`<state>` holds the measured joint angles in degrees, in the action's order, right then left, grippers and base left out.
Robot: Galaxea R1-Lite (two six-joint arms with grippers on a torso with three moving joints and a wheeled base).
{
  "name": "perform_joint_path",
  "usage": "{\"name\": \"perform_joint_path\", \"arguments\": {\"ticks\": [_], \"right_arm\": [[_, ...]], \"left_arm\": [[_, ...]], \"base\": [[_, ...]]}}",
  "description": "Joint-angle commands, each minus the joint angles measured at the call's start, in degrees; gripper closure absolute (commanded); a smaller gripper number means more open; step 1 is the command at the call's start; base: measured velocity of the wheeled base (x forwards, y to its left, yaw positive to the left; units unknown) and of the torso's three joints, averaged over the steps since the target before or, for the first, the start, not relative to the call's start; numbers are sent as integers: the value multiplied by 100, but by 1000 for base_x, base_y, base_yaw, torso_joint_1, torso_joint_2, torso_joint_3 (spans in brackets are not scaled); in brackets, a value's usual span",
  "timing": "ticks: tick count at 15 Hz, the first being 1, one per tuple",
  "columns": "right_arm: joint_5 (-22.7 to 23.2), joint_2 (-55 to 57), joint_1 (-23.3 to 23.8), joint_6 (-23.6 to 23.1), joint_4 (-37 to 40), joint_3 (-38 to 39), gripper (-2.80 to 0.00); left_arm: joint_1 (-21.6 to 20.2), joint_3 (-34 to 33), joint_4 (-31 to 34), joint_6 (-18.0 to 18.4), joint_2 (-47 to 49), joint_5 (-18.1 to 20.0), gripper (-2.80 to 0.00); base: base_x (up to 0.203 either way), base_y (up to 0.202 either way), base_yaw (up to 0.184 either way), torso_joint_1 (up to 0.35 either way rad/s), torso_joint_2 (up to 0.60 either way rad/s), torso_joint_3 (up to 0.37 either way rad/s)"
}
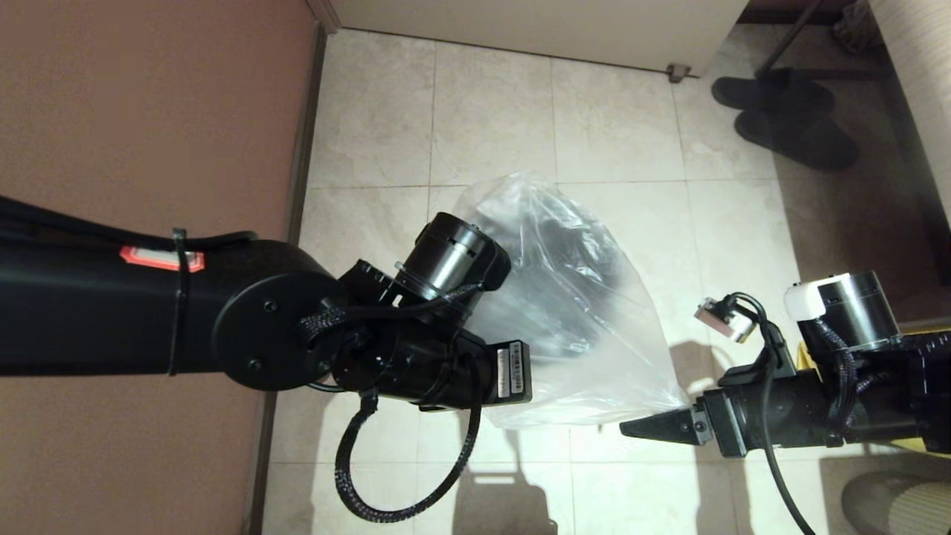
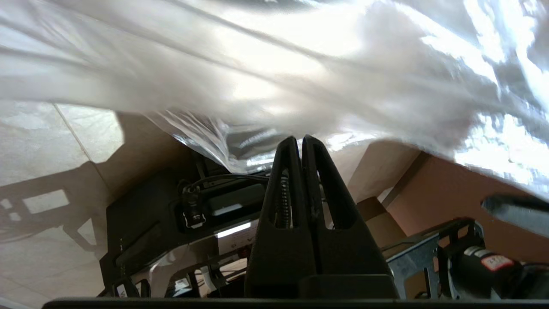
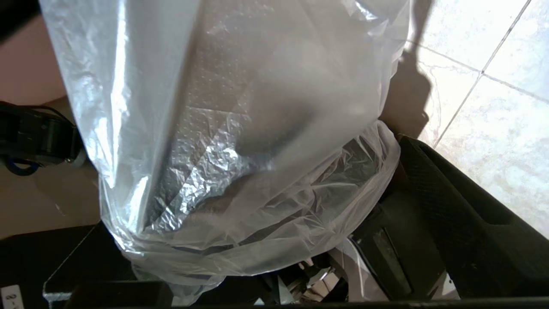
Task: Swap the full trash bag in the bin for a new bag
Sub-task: Put the new garbage bag on the trash can
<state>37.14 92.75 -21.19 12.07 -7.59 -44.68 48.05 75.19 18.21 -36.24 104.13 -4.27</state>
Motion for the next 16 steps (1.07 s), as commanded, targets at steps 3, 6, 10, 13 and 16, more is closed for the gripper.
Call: {"name": "perform_joint_path", "arguments": {"ticks": [3, 6, 10, 13, 16], "right_arm": [[21, -11, 1, 67, -5, -111, -280], [30, -37, -8, 120, -5, -137, -280], [30, -98, 1, 225, -5, -164, -280], [45, -99, 1, 234, 21, -133, -280], [56, -140, 1, 233, 37, -11, -280]], "left_arm": [[98, -57, -20, 2, -78, -106, 0], [75, -129, -103, 147, 204, -175, 0], [-16, -662, -2223, 585, 577, -296, 0], [-251, -418, -3162, 929, 975, -693, 0], [-525, 106, -3510, 934, 1034, -960, 0]], "base": [[0, 0, 0, 0, 0, 0], [0, 0, 0, 0, 0, 0], [0, 0, 0, 0, 0, 0], [0, 0, 0, 0, 0, 0], [0, 0, 0, 0, 0, 0]]}}
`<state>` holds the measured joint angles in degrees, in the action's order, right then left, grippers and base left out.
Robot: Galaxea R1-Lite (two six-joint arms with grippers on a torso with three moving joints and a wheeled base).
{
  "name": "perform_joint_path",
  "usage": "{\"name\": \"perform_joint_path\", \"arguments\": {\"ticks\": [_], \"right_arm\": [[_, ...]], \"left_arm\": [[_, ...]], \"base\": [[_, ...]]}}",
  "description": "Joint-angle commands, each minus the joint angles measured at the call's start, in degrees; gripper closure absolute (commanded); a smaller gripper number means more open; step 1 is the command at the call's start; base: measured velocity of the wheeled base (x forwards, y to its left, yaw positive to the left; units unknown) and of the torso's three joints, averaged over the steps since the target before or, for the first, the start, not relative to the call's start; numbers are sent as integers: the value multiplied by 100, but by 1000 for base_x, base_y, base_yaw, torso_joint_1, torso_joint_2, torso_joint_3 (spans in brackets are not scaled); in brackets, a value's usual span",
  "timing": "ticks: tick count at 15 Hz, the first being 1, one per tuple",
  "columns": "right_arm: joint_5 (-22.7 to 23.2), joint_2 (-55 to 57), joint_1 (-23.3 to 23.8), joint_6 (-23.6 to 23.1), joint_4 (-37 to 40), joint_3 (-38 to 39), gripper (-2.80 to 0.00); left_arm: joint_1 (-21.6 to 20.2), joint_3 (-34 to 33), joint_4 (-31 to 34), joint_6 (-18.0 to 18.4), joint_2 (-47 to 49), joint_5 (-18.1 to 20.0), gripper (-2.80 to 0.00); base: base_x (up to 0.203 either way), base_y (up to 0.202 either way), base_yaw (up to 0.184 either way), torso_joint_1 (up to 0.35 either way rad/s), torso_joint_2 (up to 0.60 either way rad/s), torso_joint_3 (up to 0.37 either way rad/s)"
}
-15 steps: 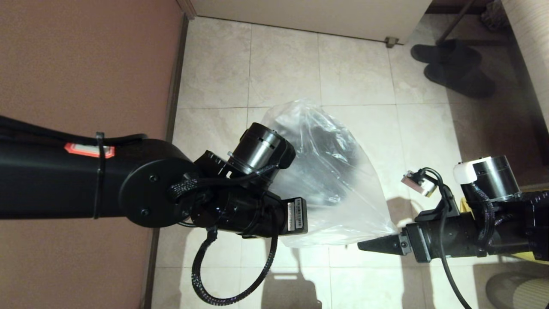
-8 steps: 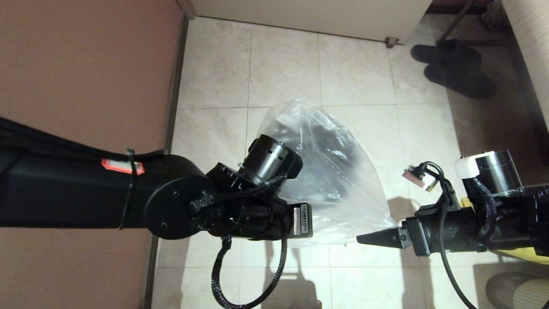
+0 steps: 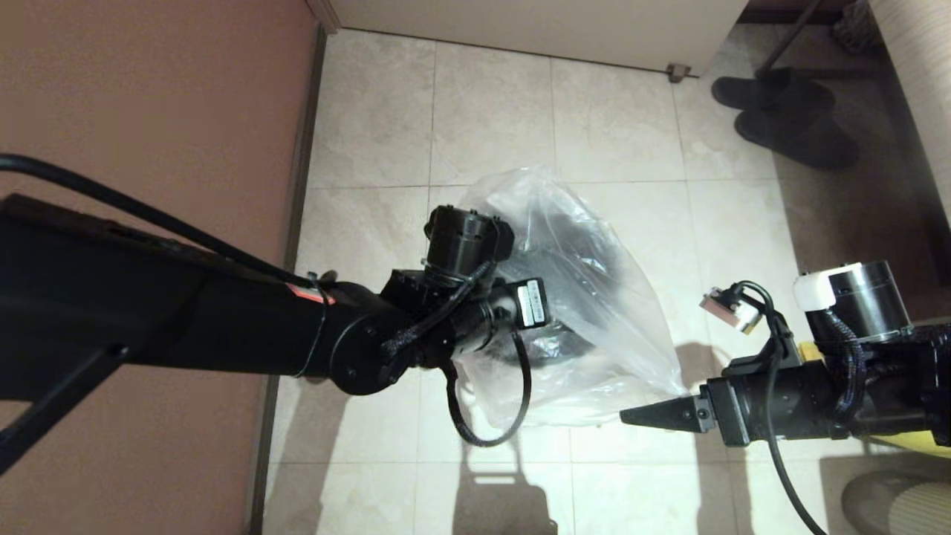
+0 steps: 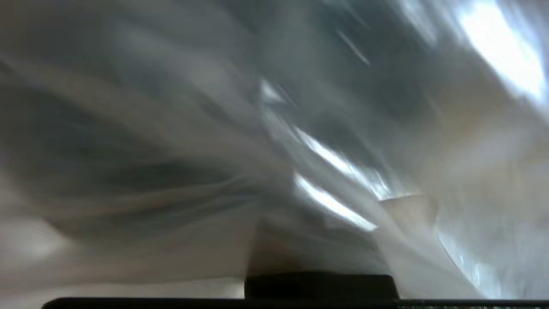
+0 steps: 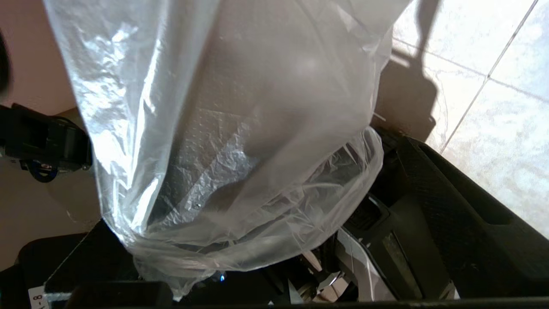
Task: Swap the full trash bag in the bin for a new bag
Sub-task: Put the new garbage bag on the trash can
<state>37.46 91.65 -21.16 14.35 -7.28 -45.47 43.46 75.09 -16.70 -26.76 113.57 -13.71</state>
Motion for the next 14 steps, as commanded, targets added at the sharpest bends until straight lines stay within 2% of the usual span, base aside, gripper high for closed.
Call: {"name": "perform_joint_path", "arguments": {"ticks": [1, 4, 9, 14], "right_arm": [[24, -76, -2, -2, 7, 133, -280], [24, -147, 33, -9, -2, 367, -280], [42, -182, 24, -37, -37, 478, -280], [363, -420, 92, -43, -11, 638, -280]], "left_arm": [[-171, 261, -46, -21, 23, -31, 0], [-188, 437, -26, -14, -72, -44, 0], [-153, 305, -2, -14, -133, -52, 0], [-361, 319, -26, -38, -116, -63, 0]], "base": [[0, 0, 0, 0, 0, 0], [0, 0, 0, 0, 0, 0], [0, 0, 0, 0, 0, 0], [0, 0, 0, 0, 0, 0]]}}
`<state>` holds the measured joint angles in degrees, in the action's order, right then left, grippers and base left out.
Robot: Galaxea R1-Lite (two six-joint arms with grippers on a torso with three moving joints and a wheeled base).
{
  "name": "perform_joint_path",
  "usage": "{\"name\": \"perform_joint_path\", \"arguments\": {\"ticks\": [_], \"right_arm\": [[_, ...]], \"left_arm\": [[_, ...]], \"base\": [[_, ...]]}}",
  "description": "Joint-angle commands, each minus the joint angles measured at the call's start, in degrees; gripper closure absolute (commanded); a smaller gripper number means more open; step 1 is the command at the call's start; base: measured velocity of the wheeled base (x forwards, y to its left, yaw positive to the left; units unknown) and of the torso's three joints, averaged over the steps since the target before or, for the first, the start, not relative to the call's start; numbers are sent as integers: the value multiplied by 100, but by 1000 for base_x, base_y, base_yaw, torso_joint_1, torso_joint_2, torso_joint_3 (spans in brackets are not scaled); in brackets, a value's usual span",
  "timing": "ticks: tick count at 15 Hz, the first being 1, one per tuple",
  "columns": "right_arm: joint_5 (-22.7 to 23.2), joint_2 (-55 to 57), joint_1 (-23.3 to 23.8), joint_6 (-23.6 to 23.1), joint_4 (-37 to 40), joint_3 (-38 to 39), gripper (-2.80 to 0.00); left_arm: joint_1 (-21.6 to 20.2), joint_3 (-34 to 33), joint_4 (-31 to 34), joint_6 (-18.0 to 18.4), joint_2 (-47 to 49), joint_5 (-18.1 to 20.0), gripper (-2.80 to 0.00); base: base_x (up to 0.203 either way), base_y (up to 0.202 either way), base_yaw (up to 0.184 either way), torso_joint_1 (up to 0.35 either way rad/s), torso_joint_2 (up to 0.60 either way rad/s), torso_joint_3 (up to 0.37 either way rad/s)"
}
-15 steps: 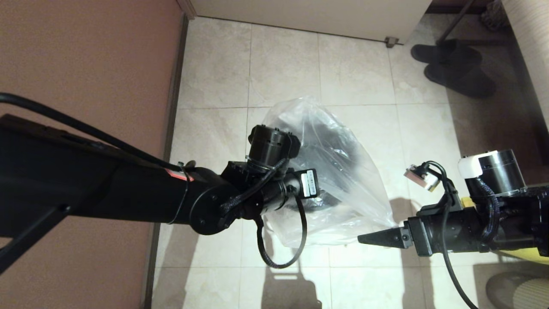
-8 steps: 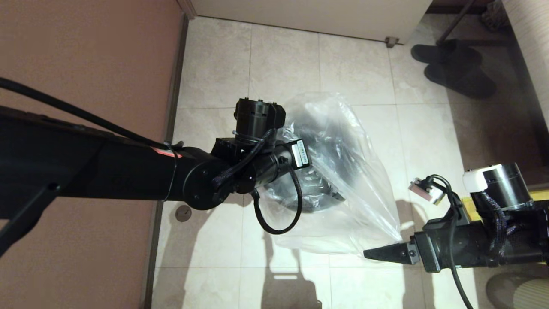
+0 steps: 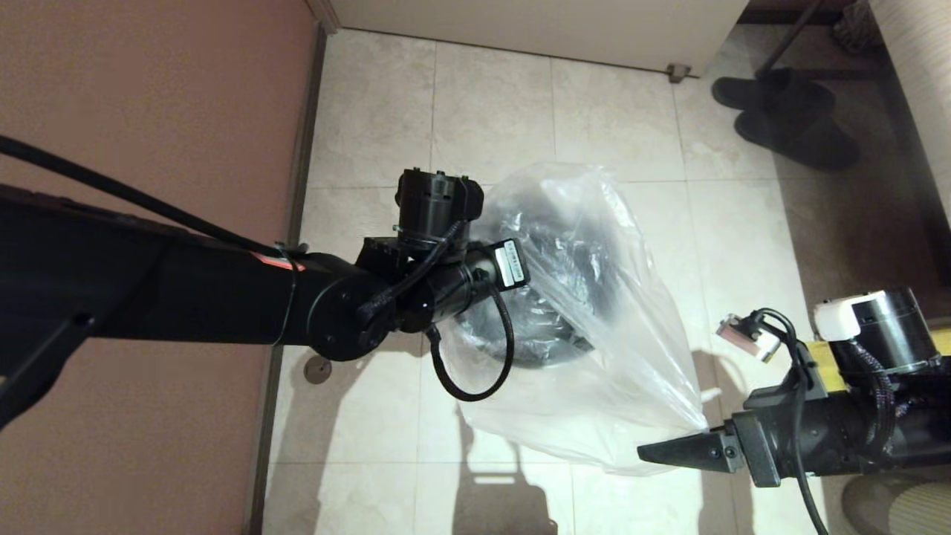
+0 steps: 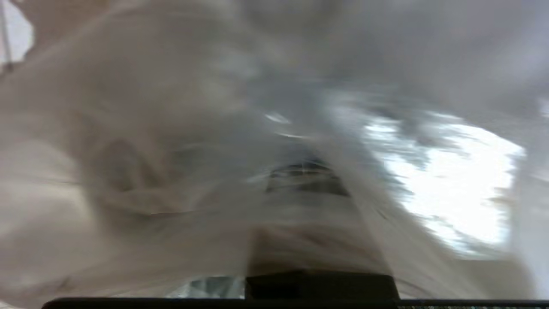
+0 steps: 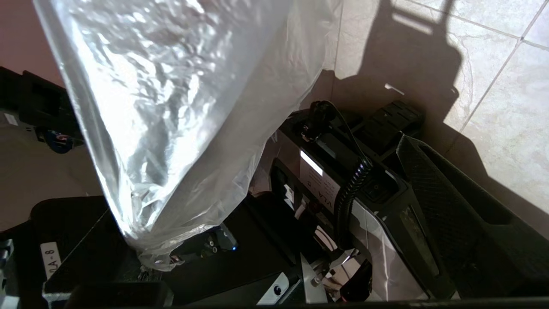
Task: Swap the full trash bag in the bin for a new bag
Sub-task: Put the new garbage bag on the trash can
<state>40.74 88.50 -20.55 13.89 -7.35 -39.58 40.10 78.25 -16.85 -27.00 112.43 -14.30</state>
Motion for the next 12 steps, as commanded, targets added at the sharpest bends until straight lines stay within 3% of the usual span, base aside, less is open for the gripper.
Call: {"name": "perform_joint_path", "arguments": {"ticks": [1, 12], "right_arm": [[53, -179, 85, -8, -3, 109, -280], [1301, -947, 1473, -149, -22, 735, -280]], "left_arm": [[-76, 6, -11, -32, -14, -27, 0], [-459, -270, -8, -42, -81, -169, 0]], "base": [[0, 0, 0, 0, 0, 0], [0, 0, 0, 0, 0, 0]]}}
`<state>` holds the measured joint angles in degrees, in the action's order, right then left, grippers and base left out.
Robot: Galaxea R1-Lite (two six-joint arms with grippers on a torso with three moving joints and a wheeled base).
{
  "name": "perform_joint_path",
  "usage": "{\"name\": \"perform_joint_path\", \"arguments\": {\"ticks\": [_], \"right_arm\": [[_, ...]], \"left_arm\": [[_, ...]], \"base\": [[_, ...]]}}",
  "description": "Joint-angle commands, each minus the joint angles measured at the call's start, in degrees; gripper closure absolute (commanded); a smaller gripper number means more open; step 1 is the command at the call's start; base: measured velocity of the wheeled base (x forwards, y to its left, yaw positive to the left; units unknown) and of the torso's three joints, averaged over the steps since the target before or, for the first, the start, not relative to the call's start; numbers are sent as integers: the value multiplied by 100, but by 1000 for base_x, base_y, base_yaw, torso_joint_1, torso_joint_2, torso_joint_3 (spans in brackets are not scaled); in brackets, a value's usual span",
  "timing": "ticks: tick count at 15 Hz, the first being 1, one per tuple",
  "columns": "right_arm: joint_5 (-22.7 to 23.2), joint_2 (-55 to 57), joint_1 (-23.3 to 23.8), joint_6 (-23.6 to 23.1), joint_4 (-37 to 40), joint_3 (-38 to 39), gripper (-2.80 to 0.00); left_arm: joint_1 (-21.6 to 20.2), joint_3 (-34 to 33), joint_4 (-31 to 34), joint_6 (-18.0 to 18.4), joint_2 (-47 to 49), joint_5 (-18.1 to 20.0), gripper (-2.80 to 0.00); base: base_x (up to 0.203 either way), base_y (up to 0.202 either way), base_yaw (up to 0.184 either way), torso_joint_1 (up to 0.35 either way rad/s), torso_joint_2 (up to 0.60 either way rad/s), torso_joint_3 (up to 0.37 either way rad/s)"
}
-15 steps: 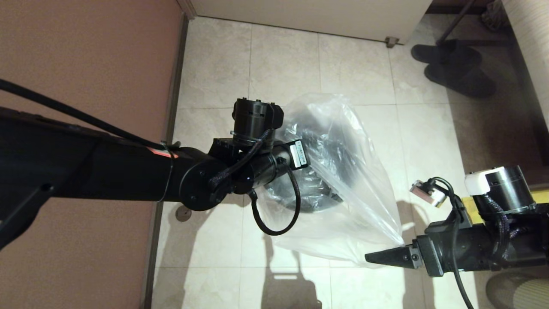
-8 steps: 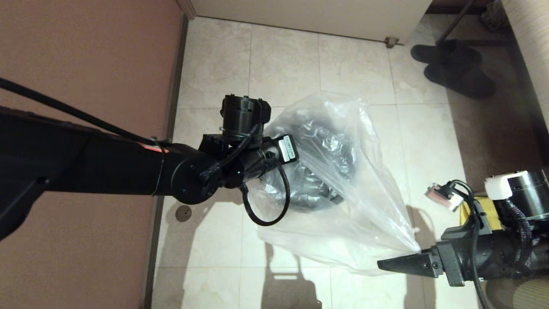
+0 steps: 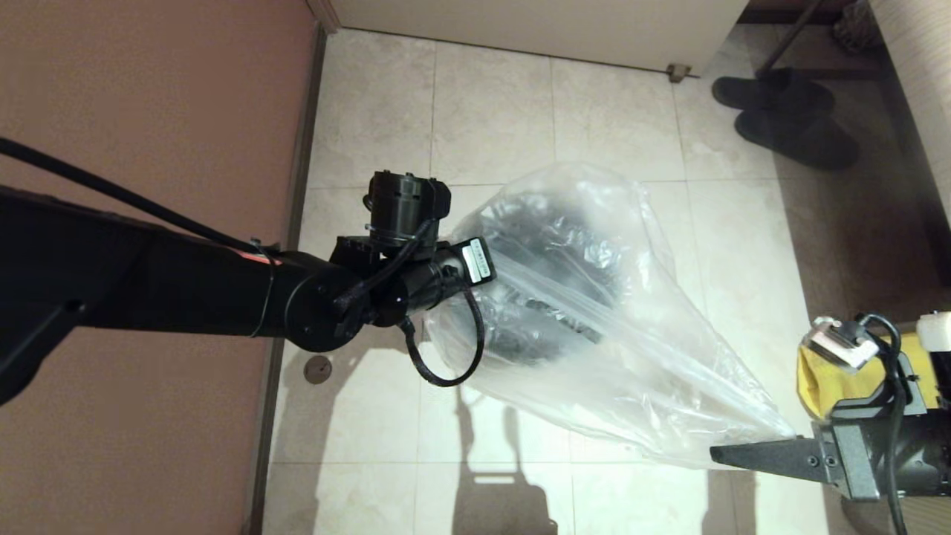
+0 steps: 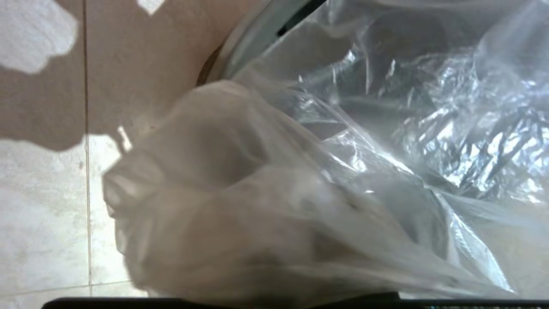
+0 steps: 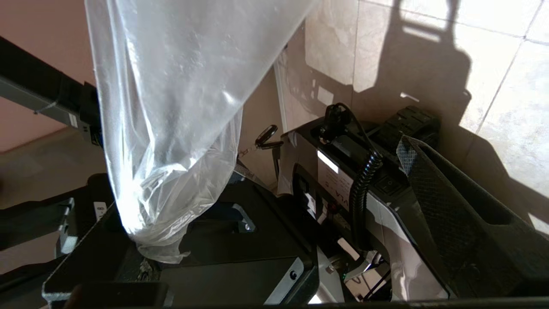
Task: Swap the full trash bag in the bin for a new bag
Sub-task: Put the new garbage bag on the trash can
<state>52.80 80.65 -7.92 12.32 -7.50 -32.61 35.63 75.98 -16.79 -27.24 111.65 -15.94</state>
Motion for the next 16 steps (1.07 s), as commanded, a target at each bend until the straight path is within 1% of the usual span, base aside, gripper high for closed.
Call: {"name": "perform_joint_path", "arguments": {"ticks": [1, 4, 5, 6, 7, 9, 10, 12, 14, 16], "right_arm": [[192, -231, 333, 9, -6, 64, -280], [530, -566, 772, 53, 6, 202, -280], [685, -710, 868, 141, 21, 225, -280], [839, -824, 927, 380, 15, 234, -280], [919, -937, 932, 788, -27, 220, -280], [1086, -1065, 933, 1414, -397, 196, -280], [1185, -1142, 933, 1627, -513, 201, -280], [1507, -1327, 933, 2142, -557, 189, -280], [1723, -1509, 933, 2842, -609, 180, -280], [1783, -1672, 933, 3437, -897, 196, -280]], "left_arm": [[-12, -53, -10, -19, -3, -19, 0], [-12, -100, -9, -19, 14, -109, 0], [-12, -170, -18, -19, 13, -111, 0], [-12, -210, -26, -19, 10, -112, 0], [-12, -257, -35, -24, 20, -112, 0], [-12, -287, -18, -19, 14, -112, 0], [-12, -303, -18, -19, 14, -112, 0], [-25, -321, -26, -19, 41, -112, 0], [-30, -321, -35, -19, 49, -112, 0], [-14, -338, -25, -19, 58, -112, 0]], "base": [[0, 0, 0, 0, 0, 0], [0, 0, 0, 0, 0, 0], [0, 0, 0, 0, 0, 0], [0, 0, 0, 0, 0, 0], [0, 0, 0, 0, 0, 0], [0, 0, 0, 0, 0, 0], [0, 0, 0, 0, 0, 0], [0, 0, 0, 0, 0, 0], [0, 0, 0, 0, 0, 0], [0, 0, 0, 0, 0, 0]]}}
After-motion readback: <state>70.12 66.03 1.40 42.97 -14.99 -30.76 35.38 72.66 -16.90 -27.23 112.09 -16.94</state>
